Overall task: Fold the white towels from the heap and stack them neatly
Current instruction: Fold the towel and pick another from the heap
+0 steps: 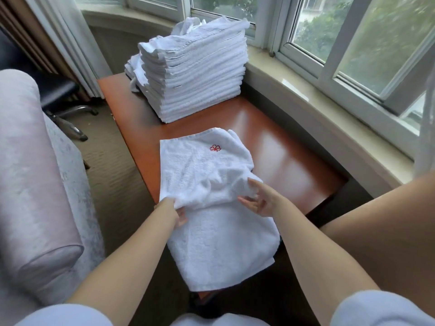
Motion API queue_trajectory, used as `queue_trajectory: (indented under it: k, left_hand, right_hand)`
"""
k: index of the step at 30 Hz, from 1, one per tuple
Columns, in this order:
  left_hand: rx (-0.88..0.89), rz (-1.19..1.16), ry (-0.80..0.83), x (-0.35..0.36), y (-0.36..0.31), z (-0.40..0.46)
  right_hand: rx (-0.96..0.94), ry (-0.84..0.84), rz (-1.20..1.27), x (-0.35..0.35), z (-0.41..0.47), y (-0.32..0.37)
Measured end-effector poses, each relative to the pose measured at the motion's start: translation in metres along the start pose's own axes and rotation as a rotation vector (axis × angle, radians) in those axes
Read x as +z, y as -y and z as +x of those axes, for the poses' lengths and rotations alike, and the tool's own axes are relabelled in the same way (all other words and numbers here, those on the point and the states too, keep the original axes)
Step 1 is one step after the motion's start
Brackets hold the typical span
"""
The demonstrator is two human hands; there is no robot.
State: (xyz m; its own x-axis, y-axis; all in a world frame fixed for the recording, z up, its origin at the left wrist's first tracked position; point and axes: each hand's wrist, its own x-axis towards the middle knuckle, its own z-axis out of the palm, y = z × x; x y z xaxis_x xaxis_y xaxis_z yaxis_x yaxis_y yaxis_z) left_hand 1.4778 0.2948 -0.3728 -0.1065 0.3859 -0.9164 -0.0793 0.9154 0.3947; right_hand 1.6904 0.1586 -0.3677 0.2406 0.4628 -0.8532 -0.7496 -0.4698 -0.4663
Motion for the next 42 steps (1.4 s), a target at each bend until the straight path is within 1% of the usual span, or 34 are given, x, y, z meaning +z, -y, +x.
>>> queue_trajectory:
  k: [2,3,5,7,9,10,11,13,14,16,17,18,20,22,23,24,26,28,29,30,31,32,33,34,35,36,38,39,40,41,42]
  left_hand:
    - [-0.007,-0.074,0.127,0.017,-0.011,-0.020]
    - [0.050,-0.136,0.179,0.026,-0.022,-0.030]
    - [0.157,-0.248,0.367,0.043,-0.047,-0.054]
    - [0.327,-0.285,0.593,0.054,-0.078,-0.079]
    - [0.525,-0.295,0.765,0.061,-0.111,-0.105]
    - [0.606,-0.300,0.804,0.061,-0.126,-0.114]
    - [0.661,-0.317,0.808,0.060,-0.137,-0.118]
    - [0.700,-0.342,0.742,0.052,-0.151,-0.112]
    - [0.689,-0.326,0.685,0.047,-0.152,-0.104]
    - [0.630,-0.256,0.566,0.037,-0.146,-0.073]
    - [0.599,-0.210,0.499,0.031,-0.138,-0.054]
    - [0.560,-0.163,0.420,0.025,-0.127,-0.033]
    - [0.432,-0.060,0.248,0.009,-0.100,0.005]
    - [0.277,0.035,0.090,-0.008,-0.072,0.034]
    - [0.226,0.070,0.047,-0.014,-0.061,0.043]
    - [0.203,0.095,0.024,-0.018,-0.054,0.048]
    - [0.226,0.119,0.005,-0.018,-0.049,0.057]
    - [0.265,0.119,0.006,-0.013,-0.052,0.059]
    - [0.278,0.112,0.000,-0.009,-0.055,0.059]
    - [0.284,0.099,-0.003,-0.005,-0.057,0.057]
    - [0.289,0.078,-0.010,-0.002,-0.060,0.055]
    - [0.292,0.061,-0.021,-0.001,-0.062,0.054]
    - [0.295,0.042,-0.031,0.000,-0.063,0.055]
    - [0.293,0.045,-0.036,-0.001,-0.063,0.055]
    - [0.283,0.058,-0.039,-0.003,-0.062,0.055]
    - [0.271,0.085,-0.020,-0.005,-0.060,0.056]
    - [0.258,0.098,0.018,-0.006,-0.057,0.052]
    - [0.261,0.113,0.014,-0.005,-0.056,0.049]
    - [0.260,0.117,0.016,-0.005,-0.057,0.047]
    - [0.270,0.141,0.012,-0.004,-0.057,0.048]
    - [0.283,0.145,0.028,-0.002,-0.055,0.044]
  right_hand:
    - [-0.050,0.018,-0.120,0.015,0.001,0.005]
    - [-0.110,0.025,-0.195,0.024,-0.001,0.011]
    - [-0.309,0.039,-0.238,0.045,-0.010,0.034]
    - [-0.551,-0.009,-0.134,0.068,-0.028,0.069]
    - [-0.783,0.003,0.062,0.086,-0.049,0.103]
    - [-0.868,0.043,0.151,0.092,-0.058,0.117]
    - [-0.926,0.088,0.217,0.094,-0.066,0.127]
    - [-0.961,0.124,0.240,0.090,-0.072,0.139]
    - [-0.924,0.106,0.214,0.085,-0.070,0.138]
    - [-0.766,0.014,0.161,0.069,-0.053,0.124]
    - [-0.664,-0.063,0.134,0.060,-0.039,0.112]
    - [-0.555,-0.168,0.069,0.049,-0.025,0.096]
    - [-0.322,-0.390,-0.240,0.026,0.005,0.061]
    - [-0.132,-0.491,-0.558,0.005,0.028,0.024]
    - [-0.071,-0.504,-0.640,-0.001,0.035,0.009]
    - [-0.042,-0.509,-0.669,-0.004,0.040,-0.002]
    - [-0.020,-0.538,-0.594,-0.004,0.045,-0.010]
    - [-0.086,-0.650,-0.586,0.002,0.045,-0.004]
    - [-0.205,-0.733,-0.616,0.006,0.041,0.003]
    - [-0.386,-0.820,-0.622,0.009,0.040,0.011]
    - [-0.583,-0.856,-0.584,0.011,0.036,0.018]
    - [-0.757,-0.843,-0.530,0.014,0.032,0.023]
    - [-0.851,-0.813,-0.475,0.013,0.029,0.026]
    - [-0.856,-0.798,-0.443,0.011,0.025,0.024]
    - [-0.811,-0.791,-0.463,0.006,0.024,0.020]
    - [-0.709,-0.777,-0.529,-0.001,0.025,0.015]
    - [-0.398,-0.643,-0.647,-0.015,0.024,0.002]
    - [-0.329,-0.615,-0.653,-0.019,0.022,0.000]
    - [-0.390,-0.649,-0.635,-0.021,0.022,0.000]
    - [-0.549,-0.730,-0.605,-0.020,0.020,0.001]
    - [-0.751,-0.816,-0.522,-0.017,0.014,0.000]
